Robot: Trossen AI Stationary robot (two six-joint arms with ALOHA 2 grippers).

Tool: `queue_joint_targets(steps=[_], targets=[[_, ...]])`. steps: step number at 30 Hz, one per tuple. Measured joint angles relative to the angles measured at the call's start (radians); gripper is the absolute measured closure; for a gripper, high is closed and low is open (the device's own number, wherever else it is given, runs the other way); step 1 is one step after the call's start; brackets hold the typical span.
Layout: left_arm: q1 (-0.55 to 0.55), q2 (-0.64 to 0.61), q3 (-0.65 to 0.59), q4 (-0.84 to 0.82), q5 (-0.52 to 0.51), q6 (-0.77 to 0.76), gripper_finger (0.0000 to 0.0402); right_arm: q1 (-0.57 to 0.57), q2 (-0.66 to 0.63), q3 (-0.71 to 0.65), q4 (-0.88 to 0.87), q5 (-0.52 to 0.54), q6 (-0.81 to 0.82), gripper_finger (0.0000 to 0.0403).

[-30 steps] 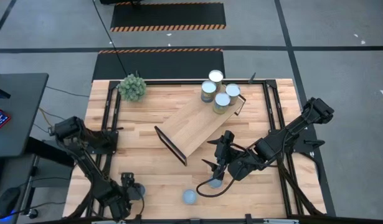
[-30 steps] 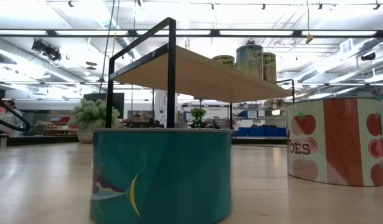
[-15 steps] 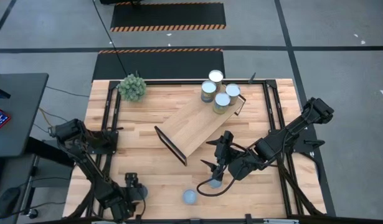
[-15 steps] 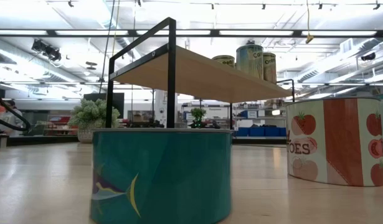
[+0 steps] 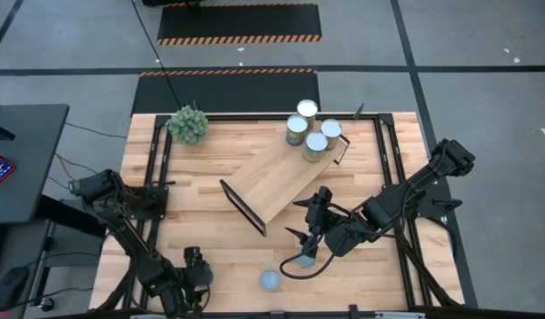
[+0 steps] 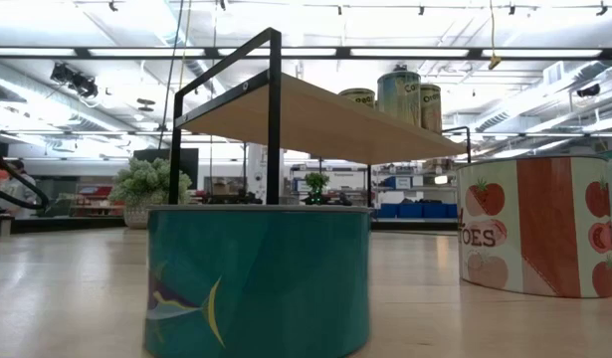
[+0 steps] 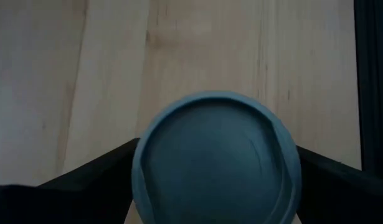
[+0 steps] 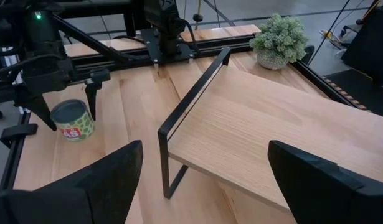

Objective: Pick and place cans onto a shelf
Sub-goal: Put the small canned peas can on the shelf

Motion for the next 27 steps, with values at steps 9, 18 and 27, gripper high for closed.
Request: queue_joint_targets(steps=[9, 18, 27], targets=[[0.019, -0.001, 0.0, 0.002, 0.019, 0.001, 0.0097, 0.0, 0.0, 0.0, -0.004, 0.0, -0.013, 0.0049], [0.116, -0.094, 0.04, -0.055, 0.139, 0.017, 0.0115, 0.0, -0.057, 0.0, -0.016, 0.005, -0.025, 0.0049], [0.313, -0.23, 0.218, -0.142, 0.345, 0.261, 0.0116, 0.0, -0.169, 0.0, -0.145, 0.002, 0.085, 0.0049]])
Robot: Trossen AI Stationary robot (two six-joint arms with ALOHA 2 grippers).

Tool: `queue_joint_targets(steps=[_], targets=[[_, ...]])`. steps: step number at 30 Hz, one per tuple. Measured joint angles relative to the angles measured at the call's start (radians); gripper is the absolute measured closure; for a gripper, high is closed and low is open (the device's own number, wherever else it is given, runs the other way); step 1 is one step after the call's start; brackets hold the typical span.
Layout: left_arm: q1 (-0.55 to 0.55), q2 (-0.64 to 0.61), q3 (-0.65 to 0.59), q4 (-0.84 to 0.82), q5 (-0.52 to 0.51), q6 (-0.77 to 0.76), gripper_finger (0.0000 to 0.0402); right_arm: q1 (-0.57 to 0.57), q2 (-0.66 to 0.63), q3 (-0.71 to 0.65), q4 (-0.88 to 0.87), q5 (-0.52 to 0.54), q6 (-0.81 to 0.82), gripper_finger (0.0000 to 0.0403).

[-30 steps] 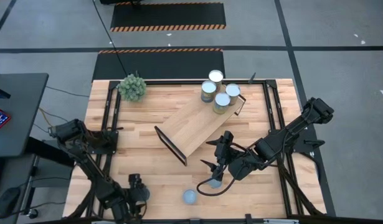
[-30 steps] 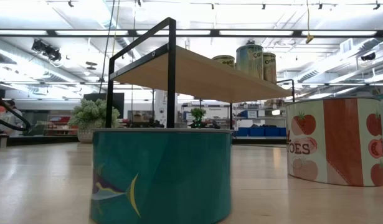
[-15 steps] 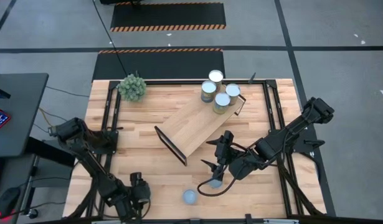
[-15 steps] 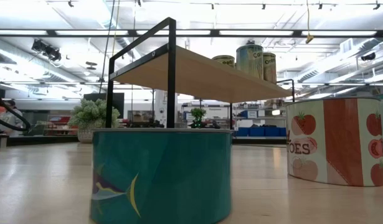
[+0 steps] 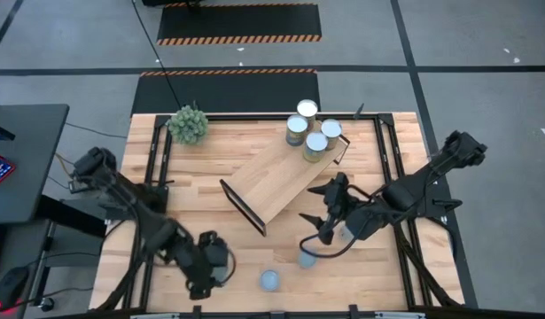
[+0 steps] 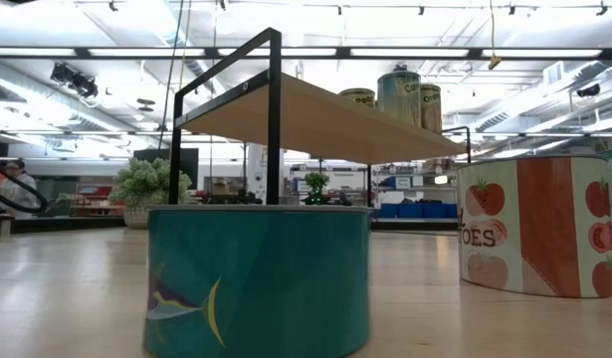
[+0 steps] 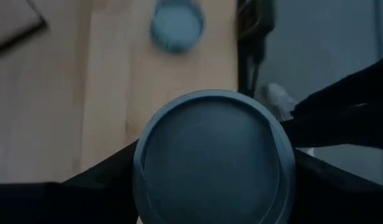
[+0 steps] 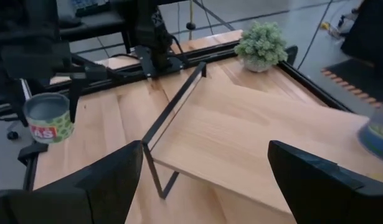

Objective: Pick and place cans onto a shelf
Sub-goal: Put the small canned peas can on the shelf

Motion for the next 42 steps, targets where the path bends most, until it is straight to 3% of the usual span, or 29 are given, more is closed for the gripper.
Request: queue_joint_targets(steps=[6, 13, 20, 26, 42], targets=[[0.161, -0.009, 0.142, -0.046, 0.16, 0.177, 0.0115, 0.0, -0.019, 0.0, -0.057, -0.014, 0.101, 0.005], [0.362, -0.003, 0.241, 0.039, 0.306, 0.334, 0.0115, 0.0, -0.019, 0.0, -0.094, -0.036, 0.233, 0.0055], [0.574, -0.003, 0.301, 0.035, 0.326, 0.425, 0.0115, 0.016, -0.02, 0.0, -0.094, -0.031, 0.333, 0.0055], [0.712, -0.003, 0.305, 0.007, 0.325, 0.502, 0.0115, 0.06, -0.031, 0.0, -0.154, 0.034, 0.422, 0.0055], [0.914, 0.0, 0.305, 0.059, 0.325, 0.581, 0.0115, 0.073, -0.063, 0.0, -0.172, 0.074, 0.5, 0.0055]])
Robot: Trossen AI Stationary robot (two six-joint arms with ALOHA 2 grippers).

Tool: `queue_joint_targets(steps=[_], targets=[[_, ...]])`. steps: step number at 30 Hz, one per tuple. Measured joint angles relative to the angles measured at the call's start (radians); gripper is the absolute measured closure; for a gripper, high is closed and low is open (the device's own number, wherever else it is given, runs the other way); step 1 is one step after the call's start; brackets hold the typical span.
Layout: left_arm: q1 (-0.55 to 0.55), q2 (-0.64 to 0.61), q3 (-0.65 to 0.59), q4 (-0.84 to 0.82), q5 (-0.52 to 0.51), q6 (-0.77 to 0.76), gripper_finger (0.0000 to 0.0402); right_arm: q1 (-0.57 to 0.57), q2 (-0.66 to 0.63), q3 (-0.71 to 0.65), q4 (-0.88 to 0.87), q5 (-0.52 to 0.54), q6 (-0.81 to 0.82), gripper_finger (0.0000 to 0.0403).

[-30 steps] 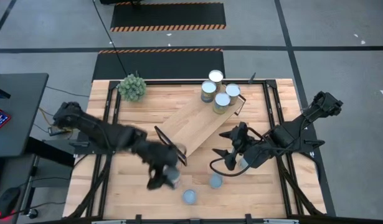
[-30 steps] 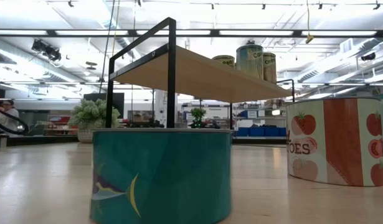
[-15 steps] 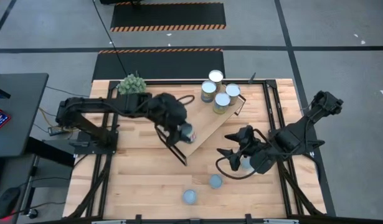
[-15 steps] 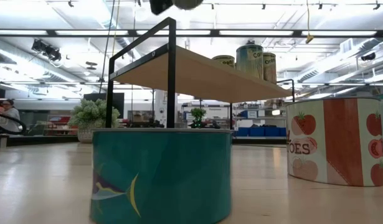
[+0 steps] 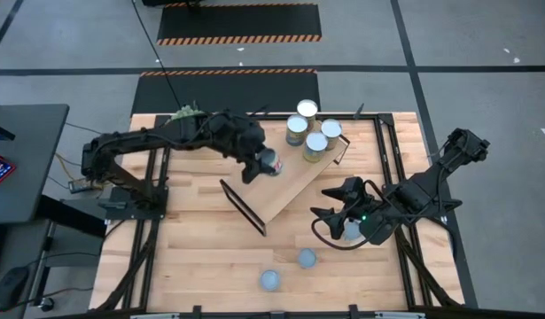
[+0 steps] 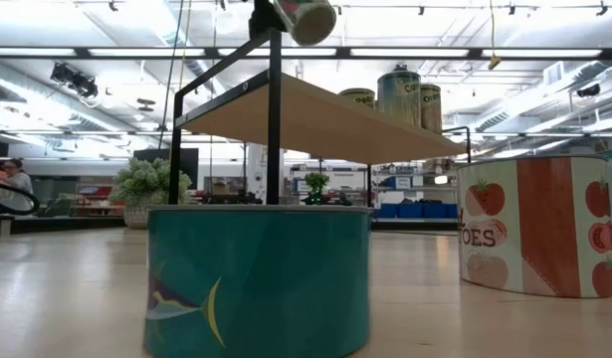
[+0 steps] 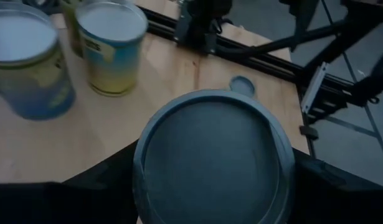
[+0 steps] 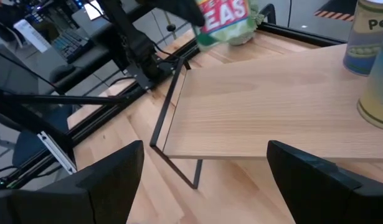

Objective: Pick and place cans onto a shelf
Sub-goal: Put the small canned peas can on the shelf

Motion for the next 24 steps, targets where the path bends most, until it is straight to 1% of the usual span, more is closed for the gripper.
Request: queue_joint_targets(steps=[13, 18, 21, 24], targets=[[0.037, 0.0, 0.0, 0.007, -0.004, -0.003, 0.0115, 0.0, -0.003, 0.0, 0.006, 0.007, 0.0, 0.0055], [0.041, 0.0, 0.0, 0.021, -0.059, 0.039, 0.0115, 0.0, -0.003, 0.0, 0.006, 0.007, -0.001, 0.0055], [0.052, 0.007, 0.0, 0.022, -0.061, 0.052, 0.0115, 0.0, -0.005, 0.0, 0.006, 0.007, -0.002, 0.0055], [0.062, 0.042, -0.001, 0.021, -0.061, 0.096, 0.0115, -0.002, -0.019, 0.0, 0.003, 0.013, -0.003, 0.0055]])
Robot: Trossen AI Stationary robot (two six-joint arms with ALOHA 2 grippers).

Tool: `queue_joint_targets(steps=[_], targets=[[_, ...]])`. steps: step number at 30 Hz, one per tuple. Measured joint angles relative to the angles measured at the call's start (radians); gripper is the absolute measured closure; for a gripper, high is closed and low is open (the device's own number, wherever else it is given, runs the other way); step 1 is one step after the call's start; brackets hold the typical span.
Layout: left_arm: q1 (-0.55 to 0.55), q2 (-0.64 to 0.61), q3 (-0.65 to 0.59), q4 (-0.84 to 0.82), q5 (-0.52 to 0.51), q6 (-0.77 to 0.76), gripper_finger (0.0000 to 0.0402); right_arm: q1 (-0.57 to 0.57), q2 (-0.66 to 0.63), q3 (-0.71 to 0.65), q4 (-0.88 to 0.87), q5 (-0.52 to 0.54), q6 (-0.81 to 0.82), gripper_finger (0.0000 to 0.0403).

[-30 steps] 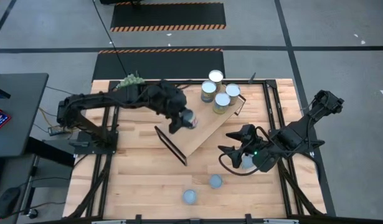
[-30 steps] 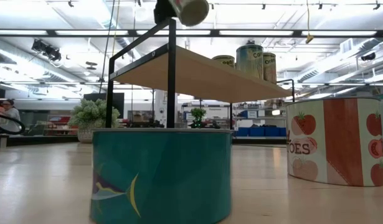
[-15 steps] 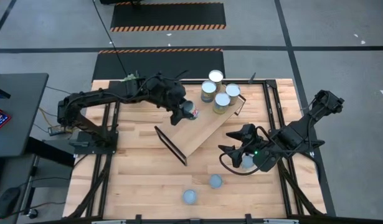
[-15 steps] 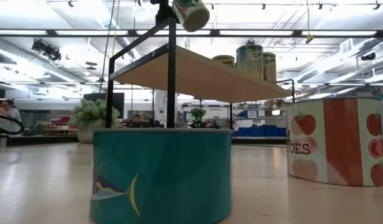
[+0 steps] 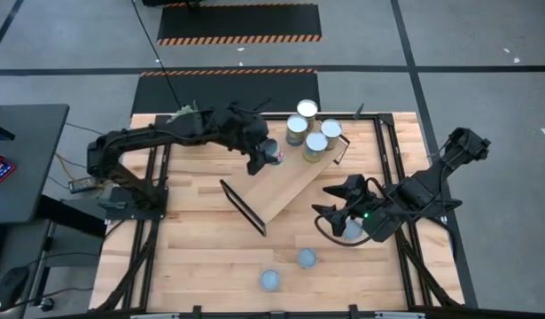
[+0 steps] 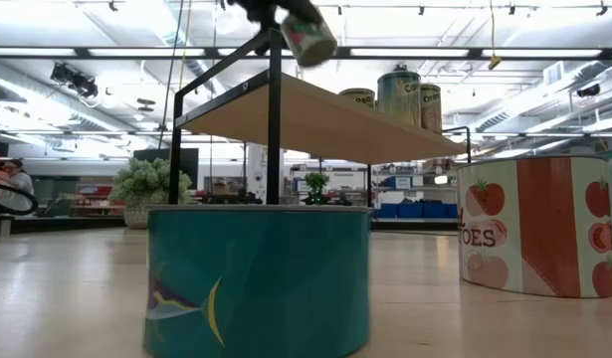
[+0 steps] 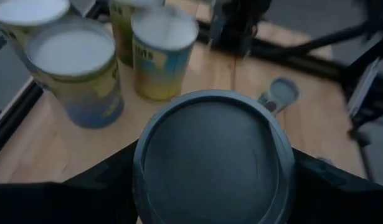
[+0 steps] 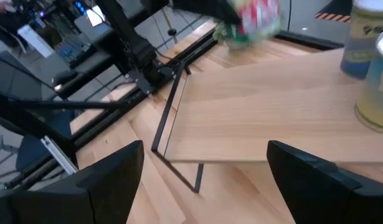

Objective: Pick and place cans onto a shelf
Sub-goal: Put the small canned peas can on the shelf

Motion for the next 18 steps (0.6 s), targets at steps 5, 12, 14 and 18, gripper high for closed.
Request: queue_joint_targets(steps=[5, 12, 14, 18], targets=[[0.023, 0.065, 0.0, 0.008, 0.0, 0.052, 0.0115, 0.0, -0.032, 0.0, 0.0, 0.021, -0.004, 0.0055], [0.067, 0.156, 0.0, 0.012, -0.003, 0.139, 0.0115, -0.002, -0.042, 0.0, 0.002, 0.032, 0.009, 0.0055], [0.08, 0.18, 0.0, 0.015, -0.004, 0.165, 0.0115, -0.006, -0.042, 0.0, 0.002, 0.032, 0.02, 0.0055], [0.099, 0.211, 0.0, 0.017, -0.004, 0.2, 0.0115, -0.006, -0.042, 0.0, 0.002, 0.031, 0.029, 0.0055]])
